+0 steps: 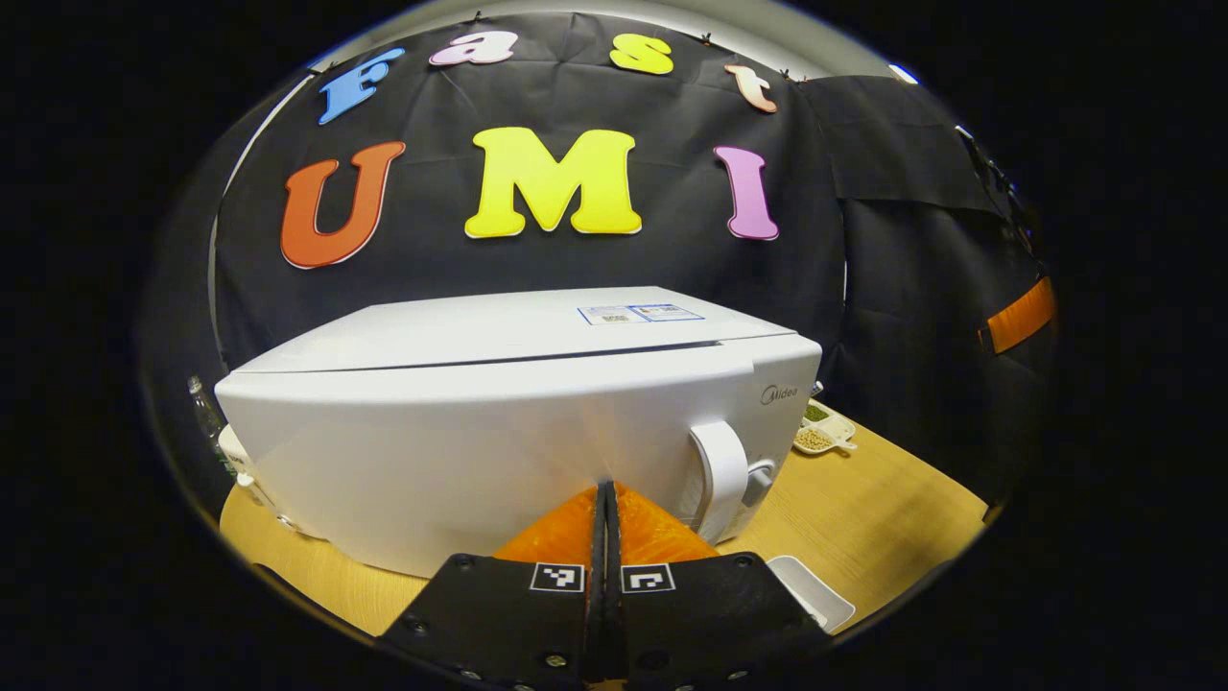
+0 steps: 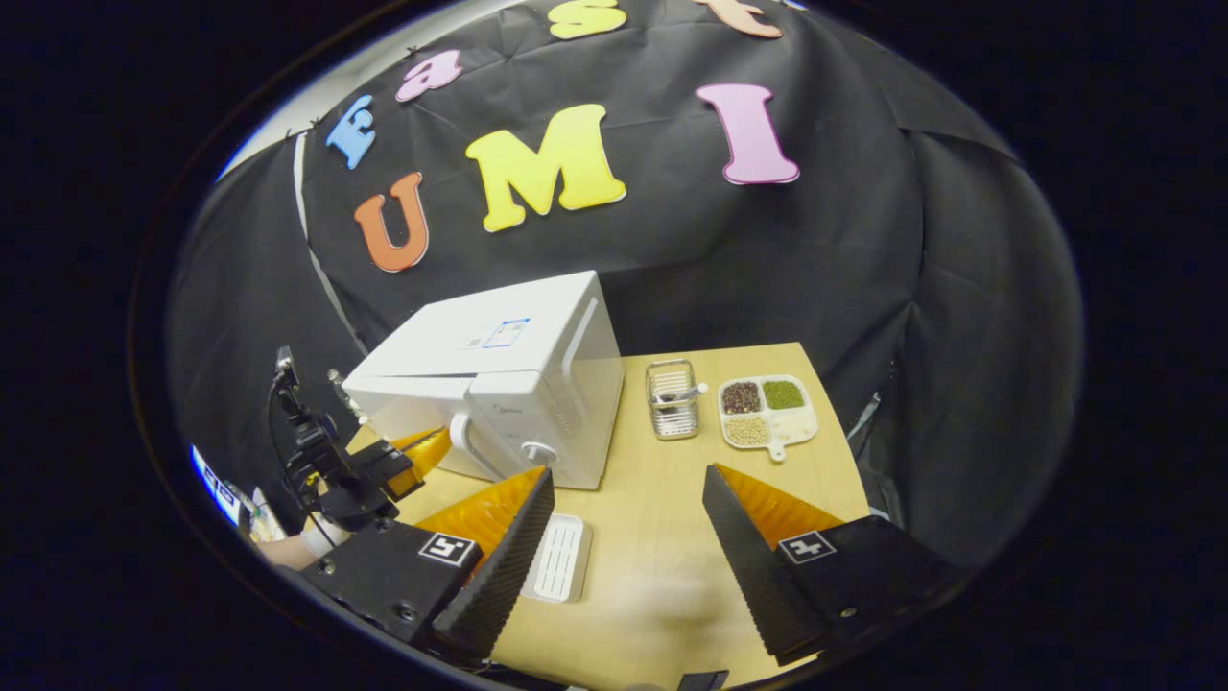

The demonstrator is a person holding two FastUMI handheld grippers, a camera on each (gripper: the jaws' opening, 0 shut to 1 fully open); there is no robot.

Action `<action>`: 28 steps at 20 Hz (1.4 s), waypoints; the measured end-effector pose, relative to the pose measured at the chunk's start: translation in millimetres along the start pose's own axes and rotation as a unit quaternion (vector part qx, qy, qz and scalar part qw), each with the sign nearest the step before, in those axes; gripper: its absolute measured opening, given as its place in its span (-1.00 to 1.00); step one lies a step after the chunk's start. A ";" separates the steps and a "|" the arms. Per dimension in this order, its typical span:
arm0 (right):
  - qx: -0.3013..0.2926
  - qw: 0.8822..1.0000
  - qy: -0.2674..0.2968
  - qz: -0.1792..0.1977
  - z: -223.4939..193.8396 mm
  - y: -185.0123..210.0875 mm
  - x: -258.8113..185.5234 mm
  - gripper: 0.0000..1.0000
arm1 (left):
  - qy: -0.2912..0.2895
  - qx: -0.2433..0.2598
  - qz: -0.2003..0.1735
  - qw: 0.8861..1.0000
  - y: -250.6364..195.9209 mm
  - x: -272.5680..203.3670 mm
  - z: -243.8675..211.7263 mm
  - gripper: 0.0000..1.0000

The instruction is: Open the microwave oven with the left hand, put the food in, and close the microwave oven.

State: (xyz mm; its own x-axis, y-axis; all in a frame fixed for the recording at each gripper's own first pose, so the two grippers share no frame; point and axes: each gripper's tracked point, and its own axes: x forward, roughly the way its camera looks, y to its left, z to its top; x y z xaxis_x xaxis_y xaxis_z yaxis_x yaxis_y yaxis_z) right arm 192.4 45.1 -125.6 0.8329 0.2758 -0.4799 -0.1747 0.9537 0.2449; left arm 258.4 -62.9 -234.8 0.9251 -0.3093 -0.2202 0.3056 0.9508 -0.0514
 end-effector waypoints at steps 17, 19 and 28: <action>-0.002 0.998 -0.059 -0.026 -7.1 11.9 -51.9 0.99 | -0.024 -0.020 0.057 0.998 16.5 -77.4 36.7 0.92; -0.002 0.996 -0.074 -0.043 -12.9 24.7 -77.9 0.99 | -0.038 -0.018 0.053 0.998 21.5 -109.5 48.7 0.85; -0.023 0.979 -0.171 -0.104 -44.5 98.4 -218.1 0.99 | -0.105 -0.016 0.090 0.990 84.3 -298.7 119.6 0.87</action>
State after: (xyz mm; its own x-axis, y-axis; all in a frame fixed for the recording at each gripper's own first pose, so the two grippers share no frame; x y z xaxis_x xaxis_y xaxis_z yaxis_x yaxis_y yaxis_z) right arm -29.8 84.2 -34.4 0.9790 0.0256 -0.2022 0.0007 0.9916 0.1292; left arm 34.7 107.3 -56.8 0.9914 -0.1290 -0.0204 0.1276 0.9899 -0.0622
